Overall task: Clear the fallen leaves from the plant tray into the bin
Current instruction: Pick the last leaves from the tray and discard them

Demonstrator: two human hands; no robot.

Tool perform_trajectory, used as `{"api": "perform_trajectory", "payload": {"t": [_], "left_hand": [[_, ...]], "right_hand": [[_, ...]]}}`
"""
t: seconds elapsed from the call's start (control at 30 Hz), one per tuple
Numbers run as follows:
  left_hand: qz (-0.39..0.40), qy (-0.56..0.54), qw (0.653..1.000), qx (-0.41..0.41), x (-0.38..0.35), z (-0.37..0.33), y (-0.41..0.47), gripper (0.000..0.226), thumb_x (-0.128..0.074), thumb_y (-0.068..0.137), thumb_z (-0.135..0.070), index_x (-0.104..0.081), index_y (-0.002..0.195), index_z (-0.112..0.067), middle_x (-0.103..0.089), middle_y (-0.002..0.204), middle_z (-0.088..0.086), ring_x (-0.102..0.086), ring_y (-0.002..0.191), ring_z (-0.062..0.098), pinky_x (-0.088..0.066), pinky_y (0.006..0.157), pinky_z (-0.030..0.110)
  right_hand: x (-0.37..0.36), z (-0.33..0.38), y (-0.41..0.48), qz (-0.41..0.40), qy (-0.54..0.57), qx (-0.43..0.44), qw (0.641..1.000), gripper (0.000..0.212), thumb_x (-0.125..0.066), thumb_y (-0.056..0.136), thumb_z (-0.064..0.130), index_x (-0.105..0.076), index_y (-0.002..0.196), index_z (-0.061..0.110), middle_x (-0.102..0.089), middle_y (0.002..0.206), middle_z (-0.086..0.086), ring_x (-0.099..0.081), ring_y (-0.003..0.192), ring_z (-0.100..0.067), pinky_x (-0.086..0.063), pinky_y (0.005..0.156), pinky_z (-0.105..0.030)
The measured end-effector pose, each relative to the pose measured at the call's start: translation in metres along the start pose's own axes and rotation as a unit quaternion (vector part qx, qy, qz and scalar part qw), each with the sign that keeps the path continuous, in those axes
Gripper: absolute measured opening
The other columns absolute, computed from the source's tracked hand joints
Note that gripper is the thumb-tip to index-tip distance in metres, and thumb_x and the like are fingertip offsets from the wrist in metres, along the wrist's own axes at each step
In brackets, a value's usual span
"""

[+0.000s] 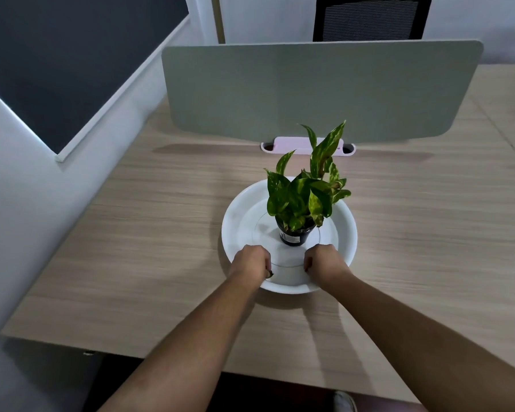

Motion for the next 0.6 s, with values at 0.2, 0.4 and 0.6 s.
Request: {"api": "perform_trajectory", "payload": {"t": [0.2,0.4,0.6], "left_hand": [[-0.048,-0.048,0.997,-0.048,0.008,0.001,-0.007,0.014,-0.064,0.074,0.003,-0.073,0.077,-0.007,-0.075,0.086,0.009,-0.068,0.083,0.022,-0.053,0.072,0.027],[-0.155,-0.071,0.985,-0.035,0.064,0.025,-0.037,0.014,-0.063,0.073,-0.003,-0.073,0.077,-0.012,-0.075,0.080,0.007,-0.068,0.077,0.022,-0.056,0.073,0.029],[-0.233,-0.088,0.966,0.073,0.111,0.116,-0.110,0.005,-0.068,0.075,-0.011,-0.071,0.077,-0.015,-0.074,0.080,0.007,-0.067,0.077,0.023,-0.047,0.066,0.024]], "right_hand": [[0.006,0.008,-0.007,-0.055,0.057,0.024,0.997,0.023,-0.051,0.077,-0.003,-0.072,0.078,0.009,-0.073,0.088,-0.008,-0.063,0.087,-0.023,-0.050,0.075,-0.027],[-0.005,0.067,-0.019,-0.049,0.059,0.113,0.991,0.019,-0.055,0.078,0.000,-0.072,0.081,0.009,-0.074,0.086,-0.007,-0.066,0.082,-0.022,-0.048,0.071,-0.022],[-0.044,0.184,-0.031,0.016,0.060,0.244,0.968,0.019,-0.055,0.073,-0.002,-0.069,0.075,0.010,-0.059,0.065,0.001,-0.055,0.064,-0.016,-0.039,0.056,-0.019]]}}
Point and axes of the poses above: each hand's wrist, its own y-axis towards the middle knuckle, its own x-axis out of the back of the hand, z = x × y, the point moved 2 cm from there along y, towards the middle knuckle
